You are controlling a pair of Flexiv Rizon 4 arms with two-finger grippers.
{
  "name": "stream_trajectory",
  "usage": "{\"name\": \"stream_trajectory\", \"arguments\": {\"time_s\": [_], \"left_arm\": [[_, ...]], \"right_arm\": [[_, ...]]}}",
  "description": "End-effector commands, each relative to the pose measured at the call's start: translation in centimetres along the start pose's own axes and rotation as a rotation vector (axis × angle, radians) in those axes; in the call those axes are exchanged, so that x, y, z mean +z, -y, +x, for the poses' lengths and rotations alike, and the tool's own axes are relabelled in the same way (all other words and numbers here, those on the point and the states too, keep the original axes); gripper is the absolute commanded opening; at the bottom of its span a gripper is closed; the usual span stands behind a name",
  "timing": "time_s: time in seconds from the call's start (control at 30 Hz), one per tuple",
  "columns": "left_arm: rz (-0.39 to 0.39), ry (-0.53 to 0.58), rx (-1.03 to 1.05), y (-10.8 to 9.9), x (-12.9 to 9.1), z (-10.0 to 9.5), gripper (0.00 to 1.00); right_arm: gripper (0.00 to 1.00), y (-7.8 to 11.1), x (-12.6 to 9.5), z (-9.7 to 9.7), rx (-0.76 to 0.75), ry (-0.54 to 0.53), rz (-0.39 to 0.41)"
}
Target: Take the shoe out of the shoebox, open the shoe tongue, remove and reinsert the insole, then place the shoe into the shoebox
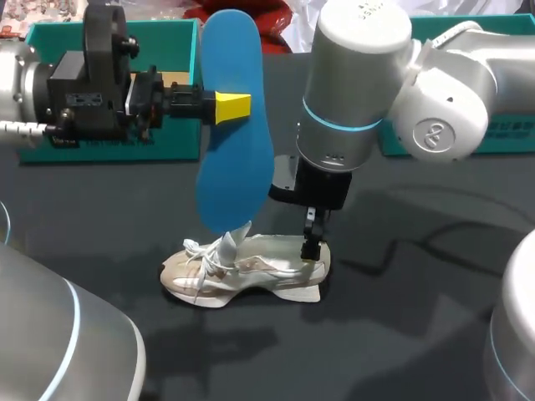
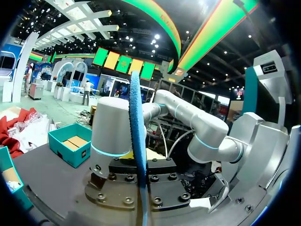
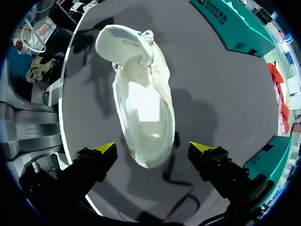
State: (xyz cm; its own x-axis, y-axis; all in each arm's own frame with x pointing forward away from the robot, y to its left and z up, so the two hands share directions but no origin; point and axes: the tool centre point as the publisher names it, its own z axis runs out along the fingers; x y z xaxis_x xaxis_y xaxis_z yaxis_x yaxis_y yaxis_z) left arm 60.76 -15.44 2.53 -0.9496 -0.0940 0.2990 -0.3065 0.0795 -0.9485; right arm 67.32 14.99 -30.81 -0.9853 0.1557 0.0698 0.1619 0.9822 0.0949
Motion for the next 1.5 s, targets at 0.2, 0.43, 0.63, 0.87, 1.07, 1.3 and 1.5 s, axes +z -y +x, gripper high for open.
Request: {"name": "stream_trajectory", "arguments": {"time_s": [0.2,0.43,0.63,0.87,1.07,1.3,1.5], "left_arm": [[-0.001,-0.001,0.0,0.0,0.1,0.0,0.0],[-0.001,-0.001,0.0,0.0,0.1,0.0,0.0],[-0.001,-0.001,0.0,0.0,0.1,0.0,0.0],[-0.001,-0.001,0.0,0.0,0.1,0.0,0.0],[-0.001,-0.001,0.0,0.0,0.1,0.0,0.0],[-0.001,-0.001,0.0,0.0,0.1,0.0,0.0],[-0.001,-0.001,0.0,0.0,0.1,0.0,0.0]], "right_arm": [[1.0,-0.9,-0.2,-0.5,-0.05,0.012,0.032],[1.0,-2.1,-0.4,-1.2,-0.07,0.015,0.052],[1.0,-3.7,-0.2,-1.6,-0.127,0.016,0.083],[1.0,-4.0,0.0,-1.8,-0.103,-0.012,0.111],[1.0,-4.0,0.0,-1.8,-0.103,-0.012,0.111],[1.0,-5.9,0.8,-1.8,-0.167,0.026,0.137],[1.0,-6.7,2.1,-2.4,-0.197,0.014,0.162]]}}
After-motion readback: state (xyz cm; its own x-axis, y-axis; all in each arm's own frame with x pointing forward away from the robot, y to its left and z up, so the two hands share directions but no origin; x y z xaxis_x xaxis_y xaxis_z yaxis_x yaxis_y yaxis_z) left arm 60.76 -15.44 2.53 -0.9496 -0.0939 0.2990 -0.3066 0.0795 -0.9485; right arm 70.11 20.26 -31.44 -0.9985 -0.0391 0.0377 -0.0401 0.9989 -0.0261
